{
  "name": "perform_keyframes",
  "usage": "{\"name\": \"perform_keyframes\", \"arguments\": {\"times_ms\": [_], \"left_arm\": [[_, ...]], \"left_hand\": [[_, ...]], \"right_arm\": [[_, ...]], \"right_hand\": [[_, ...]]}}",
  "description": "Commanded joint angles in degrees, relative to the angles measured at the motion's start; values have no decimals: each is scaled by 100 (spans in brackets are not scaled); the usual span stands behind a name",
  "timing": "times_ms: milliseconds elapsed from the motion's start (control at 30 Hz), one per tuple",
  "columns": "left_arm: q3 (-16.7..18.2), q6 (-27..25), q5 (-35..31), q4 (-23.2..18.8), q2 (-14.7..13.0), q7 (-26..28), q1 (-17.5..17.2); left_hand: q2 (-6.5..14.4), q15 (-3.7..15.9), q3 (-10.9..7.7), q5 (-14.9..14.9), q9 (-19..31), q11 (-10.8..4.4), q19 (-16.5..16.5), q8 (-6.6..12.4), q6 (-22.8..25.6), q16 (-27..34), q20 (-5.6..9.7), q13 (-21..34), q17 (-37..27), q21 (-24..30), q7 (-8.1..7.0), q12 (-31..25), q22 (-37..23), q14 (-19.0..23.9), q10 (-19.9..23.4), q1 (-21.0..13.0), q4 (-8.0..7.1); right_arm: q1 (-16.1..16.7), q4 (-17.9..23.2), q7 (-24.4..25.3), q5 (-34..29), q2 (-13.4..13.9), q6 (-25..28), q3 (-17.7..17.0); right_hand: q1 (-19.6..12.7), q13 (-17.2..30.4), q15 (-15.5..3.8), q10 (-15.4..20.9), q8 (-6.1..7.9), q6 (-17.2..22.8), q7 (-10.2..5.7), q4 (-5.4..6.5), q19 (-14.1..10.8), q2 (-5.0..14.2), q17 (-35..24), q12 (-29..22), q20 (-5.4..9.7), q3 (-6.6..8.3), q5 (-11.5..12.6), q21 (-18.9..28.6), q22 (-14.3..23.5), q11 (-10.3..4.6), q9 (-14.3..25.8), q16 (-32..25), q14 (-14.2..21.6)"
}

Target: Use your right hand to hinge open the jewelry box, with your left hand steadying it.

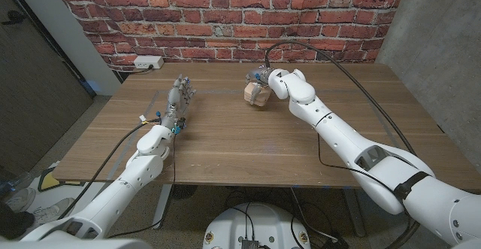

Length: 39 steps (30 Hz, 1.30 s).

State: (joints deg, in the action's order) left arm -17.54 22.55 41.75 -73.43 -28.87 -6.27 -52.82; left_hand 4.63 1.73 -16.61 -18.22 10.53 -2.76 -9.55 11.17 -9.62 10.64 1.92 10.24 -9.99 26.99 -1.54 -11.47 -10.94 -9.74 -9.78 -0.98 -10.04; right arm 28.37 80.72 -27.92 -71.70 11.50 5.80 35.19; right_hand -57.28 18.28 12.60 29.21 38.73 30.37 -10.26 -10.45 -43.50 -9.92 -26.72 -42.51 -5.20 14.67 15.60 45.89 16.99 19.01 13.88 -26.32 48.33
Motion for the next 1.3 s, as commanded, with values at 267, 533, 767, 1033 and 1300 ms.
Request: {"name": "perform_keyframes", "arguments": {"times_ms": [267,533,767,1033,1300], "left_arm": [[-103,-214,-175,-272,-139,103,30],[-157,-301,-245,-433,-205,142,32],[-194,-353,-275,-522,-235,160,33],[-253,-625,-292,-700,-343,200,48],[-360,-1084,-501,-1091,-585,439,77]], "left_hand": [[375,-49,16,-35,16,72,-217,4,-687,39,-12,20,-8,16,-22,-64,-1,-415,-397,-80,32],[351,-86,10,-35,15,122,-139,8,-664,58,-34,21,-6,34,-9,-83,3,-294,-307,-128,66],[339,-82,4,-36,14,131,-118,6,-660,50,-39,21,-5,35,11,-81,5,-273,-287,-159,87],[321,-115,-6,-36,13,166,-100,6,-647,51,-40,21,-4,29,24,-74,8,-211,-263,-206,115],[286,-212,-39,-25,11,273,282,59,-422,156,-98,22,-8,136,51,-121,15,332,22,-343,177]], "right_arm": [[500,475,572,1002,-40,-550,-891],[655,542,610,1632,-124,-889,-1273],[742,548,607,2092,-221,-1121,-1528],[843,533,664,2600,-282,-1579,-1753],[982,653,813,2867,-319,-2111,-1876]], "right_hand": [[-1566,32,-2588,2053,407,1564,946,135,-1024,1549,-39,-11,1656,353,72,86,-21,-1926,192,-4,1995],[-1549,47,-2586,2094,405,1612,948,138,-1027,1523,-57,-10,1661,376,104,135,-43,-1928,151,12,2017],[-1547,62,-2585,2138,400,1645,951,130,-1019,1494,-78,-7,1668,403,138,177,-67,-1923,113,19,2037],[-1531,76,-2581,2129,394,1672,958,130,-985,1465,-98,18,1662,426,174,203,-94,-1907,82,28,2040],[-1515,92,-2579,2128,380,1681,972,129,-951,1442,-123,47,1667,460,223,241,-124,-1908,47,45,2028]]}}
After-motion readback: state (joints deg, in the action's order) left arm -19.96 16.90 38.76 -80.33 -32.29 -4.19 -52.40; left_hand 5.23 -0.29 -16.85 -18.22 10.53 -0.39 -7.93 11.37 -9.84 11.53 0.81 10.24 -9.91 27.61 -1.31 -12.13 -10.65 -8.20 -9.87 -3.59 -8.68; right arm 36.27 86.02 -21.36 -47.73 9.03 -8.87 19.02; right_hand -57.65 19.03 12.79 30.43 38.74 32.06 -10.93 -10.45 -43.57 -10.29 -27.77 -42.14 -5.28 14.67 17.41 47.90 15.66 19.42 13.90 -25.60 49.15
